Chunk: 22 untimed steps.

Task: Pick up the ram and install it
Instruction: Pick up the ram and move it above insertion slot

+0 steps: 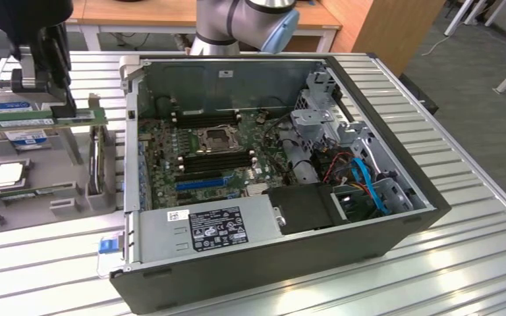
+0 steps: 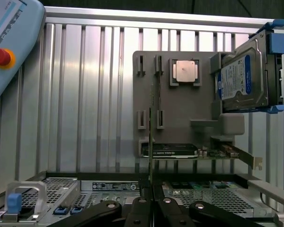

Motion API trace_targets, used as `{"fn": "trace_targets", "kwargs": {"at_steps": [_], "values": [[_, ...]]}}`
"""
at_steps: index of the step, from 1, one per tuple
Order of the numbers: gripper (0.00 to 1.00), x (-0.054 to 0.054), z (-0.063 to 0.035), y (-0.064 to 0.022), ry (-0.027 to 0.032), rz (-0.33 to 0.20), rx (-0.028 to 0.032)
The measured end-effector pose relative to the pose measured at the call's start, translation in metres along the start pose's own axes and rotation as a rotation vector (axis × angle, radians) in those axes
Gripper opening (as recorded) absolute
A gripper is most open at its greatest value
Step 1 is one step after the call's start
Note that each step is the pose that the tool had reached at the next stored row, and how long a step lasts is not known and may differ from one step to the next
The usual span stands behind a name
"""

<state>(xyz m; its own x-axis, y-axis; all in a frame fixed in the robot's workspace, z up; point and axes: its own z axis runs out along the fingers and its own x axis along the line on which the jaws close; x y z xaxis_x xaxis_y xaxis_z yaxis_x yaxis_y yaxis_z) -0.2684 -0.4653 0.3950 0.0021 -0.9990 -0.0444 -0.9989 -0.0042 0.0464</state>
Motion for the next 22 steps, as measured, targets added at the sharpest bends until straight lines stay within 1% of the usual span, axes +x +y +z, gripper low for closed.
{"fn": "trace_targets", "kwargs": {"at_steps": [22], "values": [[0.12, 0.000, -0.0016, -0.0349, 0.0000, 0.000, 0.0000]]}}
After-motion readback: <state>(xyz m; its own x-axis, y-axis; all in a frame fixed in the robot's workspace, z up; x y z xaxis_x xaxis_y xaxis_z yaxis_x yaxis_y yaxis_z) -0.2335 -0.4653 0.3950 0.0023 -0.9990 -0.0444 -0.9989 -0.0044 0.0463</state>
